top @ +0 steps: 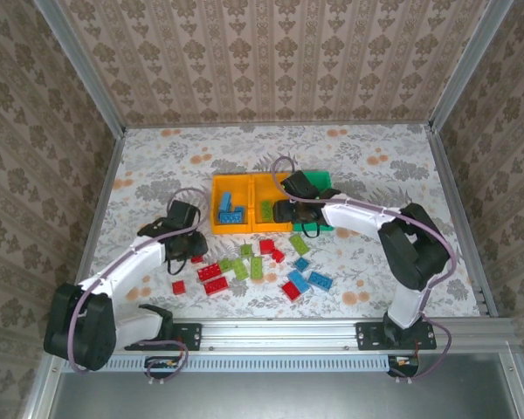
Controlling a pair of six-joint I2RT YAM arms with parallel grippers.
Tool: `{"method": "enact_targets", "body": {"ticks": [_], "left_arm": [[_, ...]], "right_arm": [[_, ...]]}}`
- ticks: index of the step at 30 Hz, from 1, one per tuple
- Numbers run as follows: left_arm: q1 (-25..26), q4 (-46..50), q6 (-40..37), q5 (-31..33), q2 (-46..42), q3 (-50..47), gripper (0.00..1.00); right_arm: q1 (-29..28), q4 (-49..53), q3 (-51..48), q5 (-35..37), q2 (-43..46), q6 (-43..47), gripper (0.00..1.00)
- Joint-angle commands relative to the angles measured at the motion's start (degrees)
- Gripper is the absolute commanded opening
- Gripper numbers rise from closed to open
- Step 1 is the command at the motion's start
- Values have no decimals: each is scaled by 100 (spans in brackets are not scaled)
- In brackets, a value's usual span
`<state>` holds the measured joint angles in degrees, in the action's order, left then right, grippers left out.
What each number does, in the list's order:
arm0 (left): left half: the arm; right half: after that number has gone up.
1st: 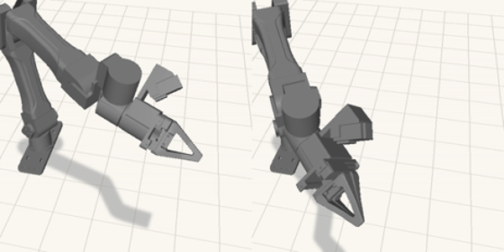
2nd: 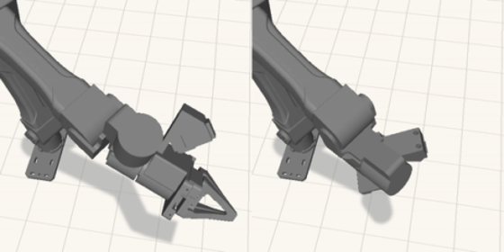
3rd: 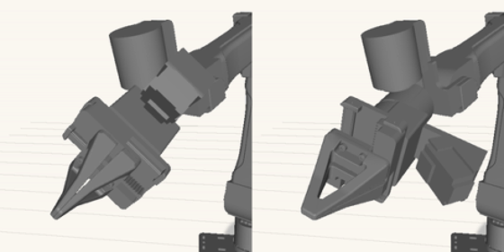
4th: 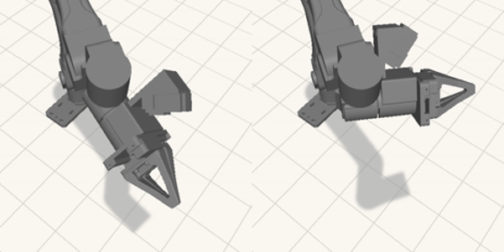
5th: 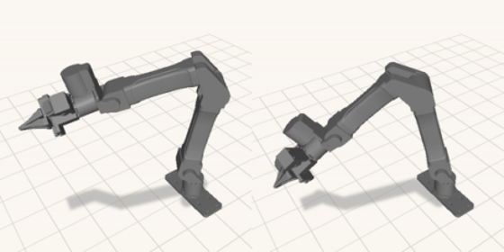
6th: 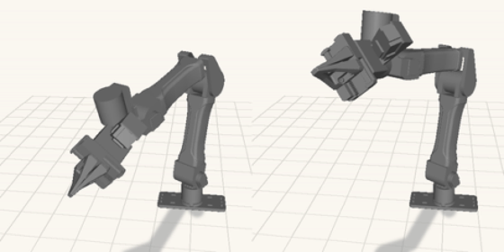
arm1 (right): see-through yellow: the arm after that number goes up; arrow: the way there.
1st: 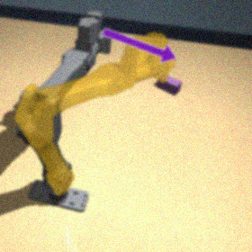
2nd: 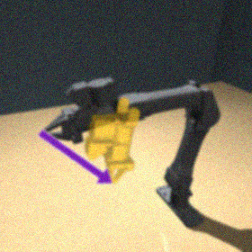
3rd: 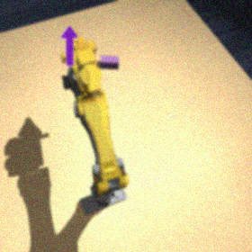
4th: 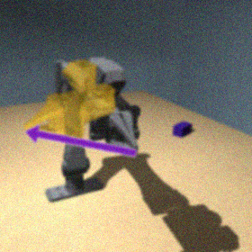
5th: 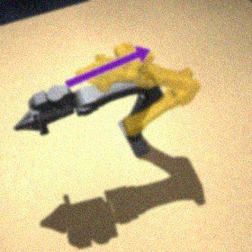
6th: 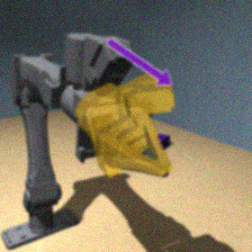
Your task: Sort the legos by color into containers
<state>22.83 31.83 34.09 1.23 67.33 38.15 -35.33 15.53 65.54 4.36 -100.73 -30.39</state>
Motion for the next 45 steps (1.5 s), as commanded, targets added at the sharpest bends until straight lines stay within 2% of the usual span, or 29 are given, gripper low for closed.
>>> {"method": "enact_targets", "body": {"ticks": [1,6,13,16,19,26,34,39,41,43,44,45], "left_arm": [[266,57,-199,-71,-83,753,21],[974,-267,-384,-182,484,1794,23],[1730,-778,-819,-910,2269,3639,24],[1956,-842,-1014,-1027,2997,4335,24],[1988,-935,-958,-1290,3599,4853,25],[2111,-869,-915,-1608,4613,5837,33],[2158,-797,-818,-1708,5214,6365,34],[2173,-706,-767,-1740,5323,6457,54],[2186,-707,-755,-1662,5276,6415,73],[2195,-722,-772,-1590,5192,6357,86],[2197,-731,-772,-1554,5126,6312,98],[2195,-752,-776,-1518,5064,6262,100]], "right_arm": [[-10,215,-96,354,713,-17,78],[184,373,-490,860,1489,72,86],[881,538,-1323,1174,2592,257,94],[1302,593,-1681,1064,2929,281,97],[1544,717,-1937,1008,3195,299,98],[1573,889,-2374,669,3645,251,99],[1531,973,-2839,188,3869,-20,98],[1388,1071,-2943,75,3964,-107,98],[1220,1145,-2937,122,3998,-91,98],[980,1221,-2941,179,4025,-119,98],[848,1288,-2929,216,4026,-165,98],[722,1370,-2911,252,4026,-209,98]]}}
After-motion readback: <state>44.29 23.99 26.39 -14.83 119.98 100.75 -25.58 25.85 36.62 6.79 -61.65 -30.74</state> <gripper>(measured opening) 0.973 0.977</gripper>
